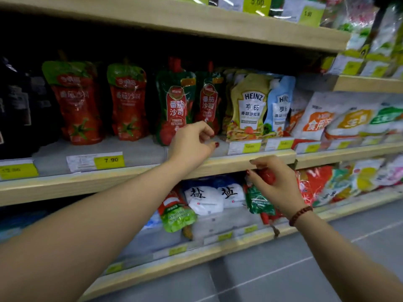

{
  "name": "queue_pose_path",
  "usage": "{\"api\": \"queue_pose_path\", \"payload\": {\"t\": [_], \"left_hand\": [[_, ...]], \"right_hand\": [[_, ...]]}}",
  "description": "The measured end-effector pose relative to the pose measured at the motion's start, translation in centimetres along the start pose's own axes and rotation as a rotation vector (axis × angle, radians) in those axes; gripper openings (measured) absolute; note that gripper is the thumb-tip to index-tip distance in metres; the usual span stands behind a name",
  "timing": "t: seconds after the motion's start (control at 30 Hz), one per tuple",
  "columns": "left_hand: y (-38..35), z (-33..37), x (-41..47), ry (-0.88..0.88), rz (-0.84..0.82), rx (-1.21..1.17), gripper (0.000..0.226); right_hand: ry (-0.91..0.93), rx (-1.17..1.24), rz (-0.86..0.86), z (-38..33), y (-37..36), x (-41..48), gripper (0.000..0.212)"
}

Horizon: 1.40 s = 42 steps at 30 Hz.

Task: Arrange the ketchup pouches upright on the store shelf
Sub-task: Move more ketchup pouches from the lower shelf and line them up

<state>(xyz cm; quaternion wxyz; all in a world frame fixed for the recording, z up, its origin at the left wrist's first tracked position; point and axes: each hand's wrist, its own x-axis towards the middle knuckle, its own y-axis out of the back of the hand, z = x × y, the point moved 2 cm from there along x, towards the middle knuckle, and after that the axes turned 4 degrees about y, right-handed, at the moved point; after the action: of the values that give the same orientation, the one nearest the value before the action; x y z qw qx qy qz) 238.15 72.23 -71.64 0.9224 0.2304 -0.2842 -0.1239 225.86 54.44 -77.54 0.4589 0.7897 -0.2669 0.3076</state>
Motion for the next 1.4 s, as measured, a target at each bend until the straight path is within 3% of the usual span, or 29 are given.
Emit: {"api": "queue_pose_path", "payload": {"t": [0.1, 0.37, 0.6, 0.8, 0.93, 1.1, 1.23, 1.4], "left_hand": [[-2.2, 0.2, 0.0, -0.038, 0.011, 0.107, 0.014], [-4.0, -0.4, -0.2, -0.160, 0.171, 0.244, 0.011], [-4.7, -1.2, -0.1, -0.175, 0.255, 0.259, 0.010], [-4.9, -1.3, -0.1, -0.183, 0.276, 0.283, 0.011], [-4.7, -1.3, -0.1, -0.182, 0.254, 0.288, 0.012], [-4.4, -0.8, 0.0, -0.158, 0.172, 0.283, 0.017], [-4.0, 0.0, 0.1, -0.126, 0.099, 0.242, 0.021], [-3.9, 2.2, -0.2, -0.168, -0.123, -0.069, 0.036]], "right_hand": [[-0.109, -0.003, -0.047, 3.4, 0.2, -3.6, 0.028], [-0.235, -0.148, -0.250, 8.0, -2.5, -9.1, 0.075], [-0.194, -0.266, -0.199, 8.8, -4.0, -10.7, 0.046], [0.067, -0.483, -0.145, 7.8, -3.6, -10.1, 0.030], [0.116, -0.524, -0.158, 6.3, -2.2, -7.7, 0.019], [0.132, -0.529, -0.132, 3.5, 1.4, -2.4, 0.007], [0.124, -0.574, -0.214, 1.7, 4.3, 1.1, 0.008], [0.044, -0.508, -0.244, 0.1, 7.8, 4.9, 0.011]]}}
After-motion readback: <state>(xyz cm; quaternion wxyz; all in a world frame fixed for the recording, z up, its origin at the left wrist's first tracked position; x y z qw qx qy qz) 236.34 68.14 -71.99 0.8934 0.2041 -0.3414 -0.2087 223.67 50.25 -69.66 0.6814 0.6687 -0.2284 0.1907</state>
